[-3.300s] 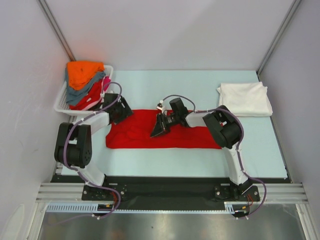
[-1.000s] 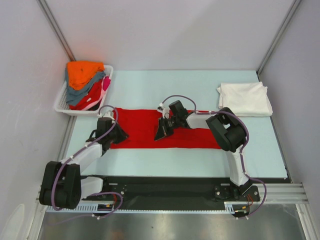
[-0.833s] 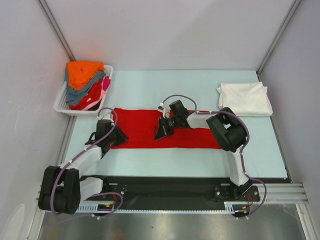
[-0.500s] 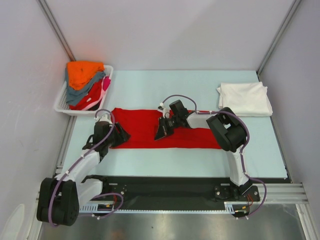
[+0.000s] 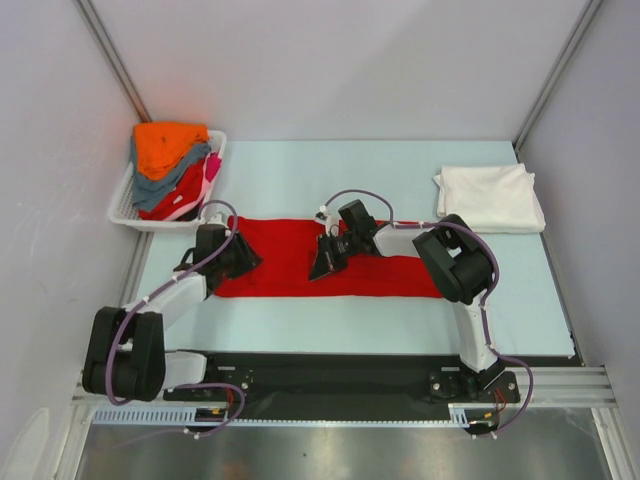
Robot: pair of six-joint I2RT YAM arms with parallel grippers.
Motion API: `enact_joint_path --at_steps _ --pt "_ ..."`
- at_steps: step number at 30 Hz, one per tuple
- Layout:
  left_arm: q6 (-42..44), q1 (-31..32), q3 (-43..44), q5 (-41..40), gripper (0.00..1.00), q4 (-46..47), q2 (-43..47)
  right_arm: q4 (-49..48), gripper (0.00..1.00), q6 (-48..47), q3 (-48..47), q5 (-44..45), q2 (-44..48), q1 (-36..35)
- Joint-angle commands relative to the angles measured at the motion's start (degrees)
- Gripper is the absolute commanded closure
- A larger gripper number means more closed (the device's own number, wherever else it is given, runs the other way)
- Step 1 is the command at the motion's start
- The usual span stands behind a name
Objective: Fold and stack the t-shirts
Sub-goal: Fold the tshirt
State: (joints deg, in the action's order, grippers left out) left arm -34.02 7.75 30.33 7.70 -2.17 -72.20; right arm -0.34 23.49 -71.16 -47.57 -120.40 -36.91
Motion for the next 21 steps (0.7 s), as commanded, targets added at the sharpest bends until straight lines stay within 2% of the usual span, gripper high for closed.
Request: enact_joint_path --at_steps 1,2,4,6,7,8,9,21 --pt "0.71 0.07 2.54 0.99 0.55 3.83 -2.58 -0.01 1.0 -0.63 -2.14 -1.73 1.48 -0.18" --pt "0.62 0.16 2.72 1.43 0.61 4.02 -3.2 0.07 1.0 -0.63 -2.15 -1.74 1.4 -0.18" --pt "0.8 0.25 3.25 1.61 0.64 4.2 -4.34 0.08 1.0 -0.55 -2.06 -1.74 1.4 -0.1" --pt "0.89 0.25 3.42 2.14 0.74 4.28 -5.75 -0.01 1.0 -0.63 -2.06 -1.82 1.4 -0.1" --pt "1.06 0.25 3.34 2.14 0.81 4.37 -5.93 0.07 1.0 -0.63 -2.06 -1.82 1.31 -0.1" --pt "0.97 0.25 3.25 2.14 0.93 4.37 -5.67 0.08 1.0 -0.55 -2.06 -1.82 1.31 -0.01" --pt "0.97 0.25 2.64 1.79 0.98 4.46 -5.32 0.08 1.0 -0.55 -2.06 -1.91 1.31 -0.01" --pt "-0.34 0.25 -3.6 1.08 1.0 2.61 3.73 0.08 1.0 -0.46 -2.32 -2.44 1.31 0.17"
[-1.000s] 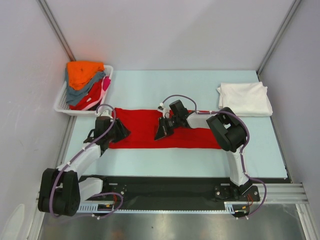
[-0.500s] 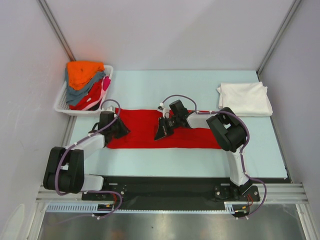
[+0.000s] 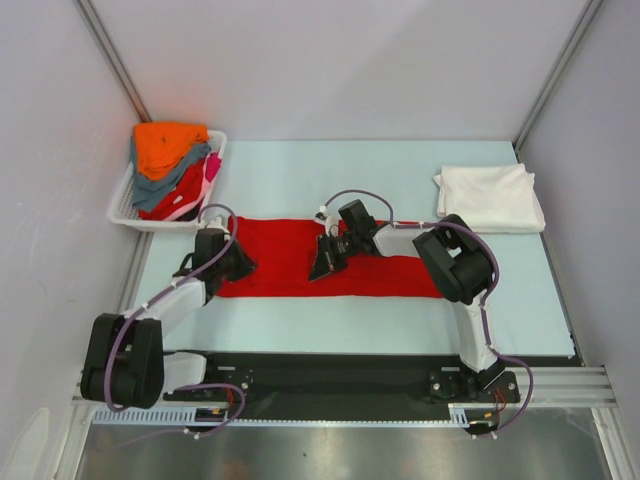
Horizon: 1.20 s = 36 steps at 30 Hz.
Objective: Fold and stack the t-shirts
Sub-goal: Fold the tshirt
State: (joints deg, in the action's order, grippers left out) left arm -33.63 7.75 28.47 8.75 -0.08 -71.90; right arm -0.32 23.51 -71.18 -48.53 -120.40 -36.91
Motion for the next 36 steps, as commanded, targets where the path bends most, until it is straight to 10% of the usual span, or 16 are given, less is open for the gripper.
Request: enact_joint_path --at_steps 1,16,22,25,36 --pt "-0.83 0.16 -2.1 -0.23 1.0 0.52 4.74 0.05 1.0 -0.48 -2.39 -1.39 1.48 0.08" --pt "-1.53 0.07 -6.32 -1.63 1.0 -5.37 13.8 3.92 0.97 -1.1 -3.18 -1.48 1.83 -0.18" --pt "-0.21 -0.01 -4.21 -1.54 0.54 -4.58 11.96 4.01 0.95 -1.18 -3.53 -1.56 1.4 -0.45" --pt "0.14 -0.01 -3.07 -1.37 0.49 -3.35 10.47 4.01 0.95 -1.27 -3.44 -1.74 1.13 -0.45" --pt "0.32 0.69 0.27 0.65 0.55 2.36 -0.52 3.92 0.94 -1.45 -3.71 -2.0 0.6 -0.36"
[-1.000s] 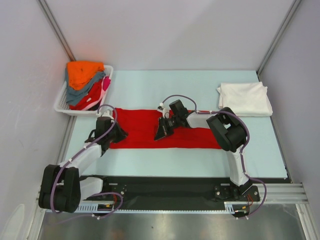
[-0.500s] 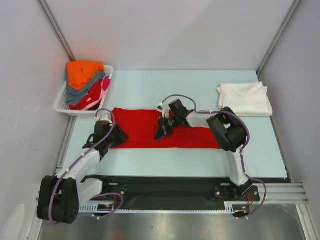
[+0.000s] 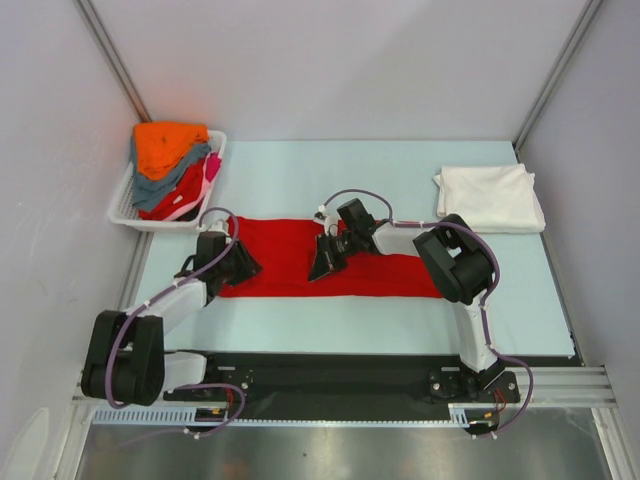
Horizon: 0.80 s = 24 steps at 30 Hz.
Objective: Fold and stack the t-shirts
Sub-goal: Fold the tshirt
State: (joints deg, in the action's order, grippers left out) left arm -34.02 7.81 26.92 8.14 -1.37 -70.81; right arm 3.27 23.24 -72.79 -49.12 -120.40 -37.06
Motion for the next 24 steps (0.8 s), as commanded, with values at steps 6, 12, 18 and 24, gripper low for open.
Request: enact_joint_path --at_steps 6,12,18,24 --pt "0.71 0.71 1.3 1.79 0.8 5.06 -3.38 0.25 0.95 -1.01 -2.09 -1.5 0.34 -0.21" --pt "0.45 0.71 -0.99 1.0 1.0 3.39 -0.57 0.34 0.95 -0.66 -1.91 -1.41 0.34 0.14" --pt "-0.52 0.71 -4.5 0.64 1.0 -0.56 4.97 0.69 0.95 -0.57 -1.82 -1.68 0.69 0.58" --pt "-4.47 0.62 -9.16 -0.06 1.0 -1.54 10.86 1.04 0.95 -0.22 -2.26 -2.12 -0.1 0.5"
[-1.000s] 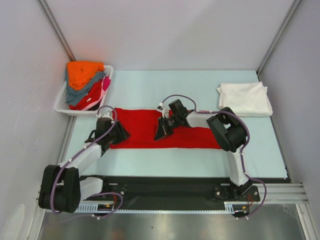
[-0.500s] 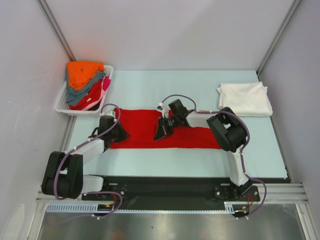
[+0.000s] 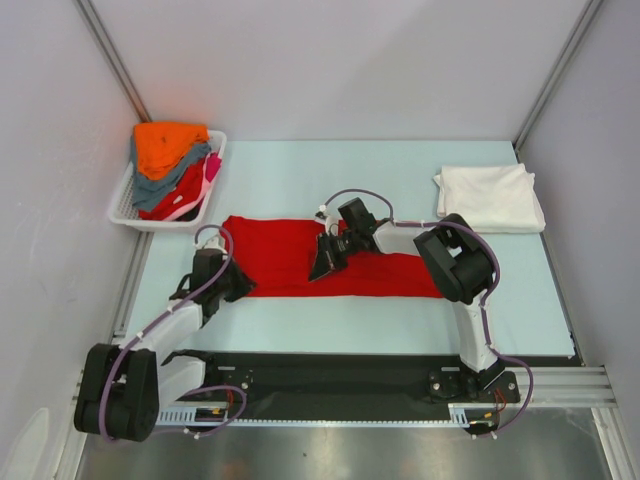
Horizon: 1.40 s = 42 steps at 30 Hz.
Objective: Fold and stack the t-shirts
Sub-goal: Fold the tshirt
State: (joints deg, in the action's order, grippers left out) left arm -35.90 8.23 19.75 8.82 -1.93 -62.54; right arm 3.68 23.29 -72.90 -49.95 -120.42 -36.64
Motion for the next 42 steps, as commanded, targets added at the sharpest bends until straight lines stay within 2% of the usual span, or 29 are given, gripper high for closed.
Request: enact_joint_path --at_steps 1,5,6,9,17,31,34,38,42 --pt "-2.68 0.21 -2.17 -0.73 0.99 -0.97 2.78 0.71 0.95 -0.26 -2.42 -1.37 -0.25 0.08" --pt "-2.42 0.21 -2.78 0.32 0.95 -1.05 3.3 2.37 0.95 -0.79 -3.29 -0.85 -1.3 -0.36" --pt "-2.16 0.21 -2.78 0.15 0.86 -0.97 3.39 2.9 0.95 -0.96 -3.56 -0.67 -1.57 -0.53" --pt "-1.63 0.3 -2.0 -1.69 0.71 -1.84 5.5 4.93 0.95 -1.67 -4.7 -0.15 -2.71 -0.89" --pt "-0.14 0.12 3.01 -4.51 0.7 -5.71 5.94 9.85 0.95 -2.81 -5.93 2.58 -3.85 -0.71" --pt "0.48 0.12 3.37 -0.56 0.67 0.97 -3.2 10.29 0.95 -2.63 -6.55 2.05 -4.73 -0.62" --pt "0.66 0.12 3.11 -0.21 0.73 1.14 -3.81 10.55 0.95 -2.55 -6.55 2.14 -4.65 -0.71" --pt "0.66 0.12 2.23 -0.82 1.0 0.79 -2.5 11.96 0.94 -2.72 -6.73 2.58 -4.21 -0.53" --pt "0.57 -0.06 2.75 -3.1 1.0 -1.83 -1.27 13.54 0.94 -2.9 -7.08 2.84 -3.68 -0.62"
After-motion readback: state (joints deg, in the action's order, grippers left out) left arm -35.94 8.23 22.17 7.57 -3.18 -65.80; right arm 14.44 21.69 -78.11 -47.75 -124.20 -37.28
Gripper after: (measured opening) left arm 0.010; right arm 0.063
